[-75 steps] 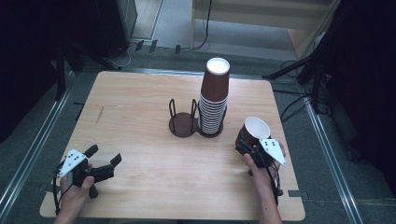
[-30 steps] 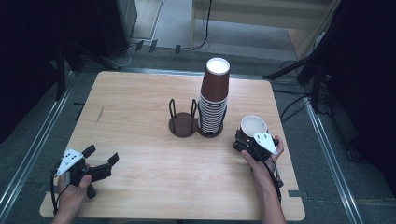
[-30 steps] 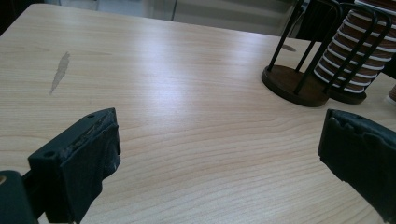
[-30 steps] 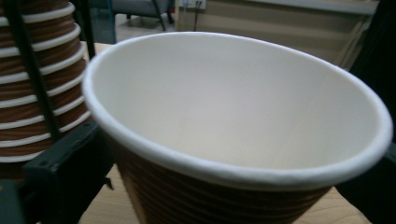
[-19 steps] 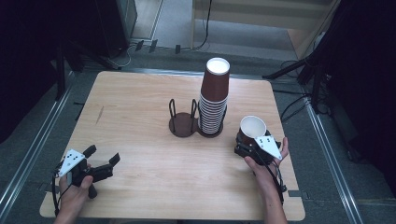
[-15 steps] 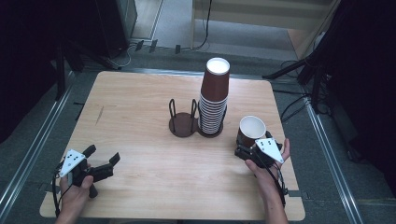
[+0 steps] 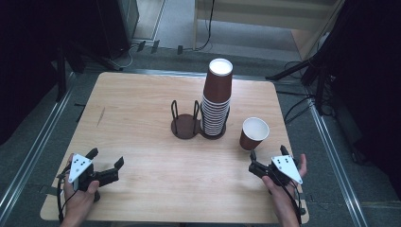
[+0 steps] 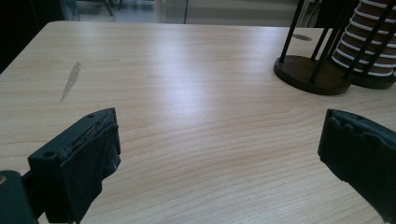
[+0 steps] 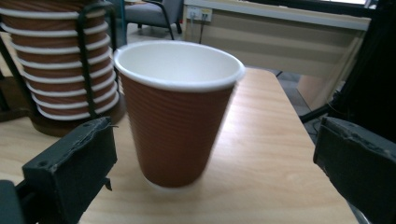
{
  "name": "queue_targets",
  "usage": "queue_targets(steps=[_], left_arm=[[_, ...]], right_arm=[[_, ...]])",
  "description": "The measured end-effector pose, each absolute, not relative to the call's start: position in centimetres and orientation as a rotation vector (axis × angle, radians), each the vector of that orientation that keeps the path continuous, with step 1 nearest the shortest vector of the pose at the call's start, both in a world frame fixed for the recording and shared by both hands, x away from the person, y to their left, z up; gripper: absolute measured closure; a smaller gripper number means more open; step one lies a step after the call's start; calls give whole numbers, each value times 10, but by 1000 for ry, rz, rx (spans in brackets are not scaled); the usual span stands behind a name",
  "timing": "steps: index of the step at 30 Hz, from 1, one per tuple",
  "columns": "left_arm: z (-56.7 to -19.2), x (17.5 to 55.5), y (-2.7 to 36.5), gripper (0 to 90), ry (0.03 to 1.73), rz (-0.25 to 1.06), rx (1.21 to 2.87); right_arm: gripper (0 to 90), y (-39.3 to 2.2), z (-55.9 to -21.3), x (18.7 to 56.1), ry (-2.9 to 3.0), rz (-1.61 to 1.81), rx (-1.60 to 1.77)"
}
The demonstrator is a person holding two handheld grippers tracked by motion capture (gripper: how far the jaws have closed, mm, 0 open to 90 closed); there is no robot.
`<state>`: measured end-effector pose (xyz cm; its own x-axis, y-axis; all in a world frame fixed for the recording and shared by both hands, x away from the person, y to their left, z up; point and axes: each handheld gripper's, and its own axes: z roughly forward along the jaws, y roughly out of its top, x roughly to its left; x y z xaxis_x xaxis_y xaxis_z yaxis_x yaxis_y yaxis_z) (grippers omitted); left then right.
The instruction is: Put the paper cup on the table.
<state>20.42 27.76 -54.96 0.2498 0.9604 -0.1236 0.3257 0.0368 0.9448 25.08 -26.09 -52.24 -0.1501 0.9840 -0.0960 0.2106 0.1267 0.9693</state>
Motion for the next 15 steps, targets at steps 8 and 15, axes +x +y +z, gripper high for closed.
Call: queue_targets(steps=[8,15], left_arm=[[-549,203,279,0,1266,758,1491],[-548,203,281,0,1266,749,1489]], right_arm=[[0,-283,-528,242,1484,1122,1291],[0,-290,-533,232,1498,1101,1304]])
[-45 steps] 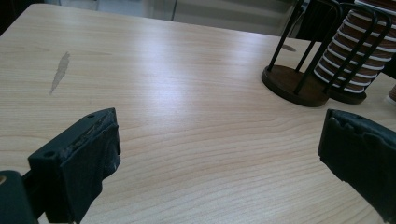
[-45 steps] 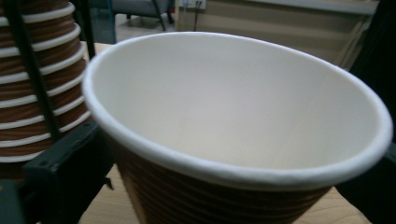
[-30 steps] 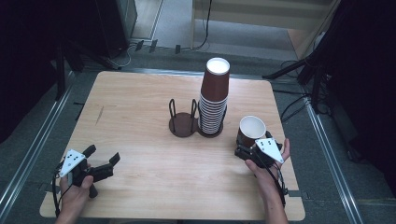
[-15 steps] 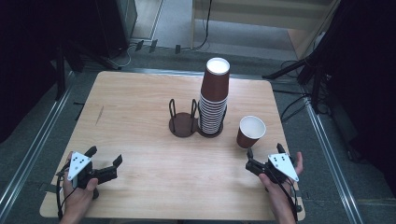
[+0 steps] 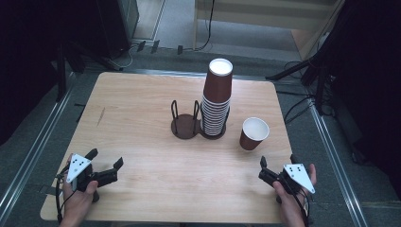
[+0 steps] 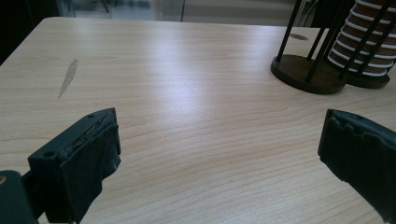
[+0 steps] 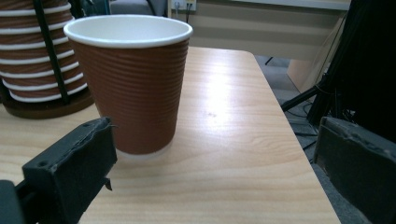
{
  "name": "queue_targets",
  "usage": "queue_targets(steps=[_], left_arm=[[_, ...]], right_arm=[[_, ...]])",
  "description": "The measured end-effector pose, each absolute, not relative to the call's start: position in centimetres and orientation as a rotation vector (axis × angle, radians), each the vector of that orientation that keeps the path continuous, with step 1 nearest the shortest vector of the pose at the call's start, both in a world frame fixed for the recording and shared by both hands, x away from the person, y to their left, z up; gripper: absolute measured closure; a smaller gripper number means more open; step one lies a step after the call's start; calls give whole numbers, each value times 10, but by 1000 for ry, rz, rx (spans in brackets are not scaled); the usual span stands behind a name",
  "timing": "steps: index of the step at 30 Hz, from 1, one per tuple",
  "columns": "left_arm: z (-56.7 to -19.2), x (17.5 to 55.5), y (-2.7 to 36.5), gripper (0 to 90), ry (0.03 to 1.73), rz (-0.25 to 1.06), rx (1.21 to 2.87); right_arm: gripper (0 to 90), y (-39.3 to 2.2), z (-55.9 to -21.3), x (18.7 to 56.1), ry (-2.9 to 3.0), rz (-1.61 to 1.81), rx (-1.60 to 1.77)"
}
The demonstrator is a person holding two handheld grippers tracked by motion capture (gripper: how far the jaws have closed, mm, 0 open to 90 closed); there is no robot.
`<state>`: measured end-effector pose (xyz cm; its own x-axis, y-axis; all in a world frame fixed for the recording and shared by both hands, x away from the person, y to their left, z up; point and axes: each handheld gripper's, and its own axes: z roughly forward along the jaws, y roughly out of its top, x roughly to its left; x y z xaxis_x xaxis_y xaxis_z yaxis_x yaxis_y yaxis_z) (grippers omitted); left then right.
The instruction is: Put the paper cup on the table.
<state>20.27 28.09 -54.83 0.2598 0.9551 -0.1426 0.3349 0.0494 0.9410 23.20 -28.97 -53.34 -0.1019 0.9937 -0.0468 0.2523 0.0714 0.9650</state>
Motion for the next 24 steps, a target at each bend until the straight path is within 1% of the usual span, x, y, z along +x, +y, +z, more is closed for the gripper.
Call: queue_targets(steps=[15,24], left_arm=[[-548,202,282,0,1271,738,1488],[-548,203,281,0,1269,737,1486]], right_arm=[[0,-313,-545,215,1501,1027,1381],[0,-312,-546,216,1525,989,1391]])
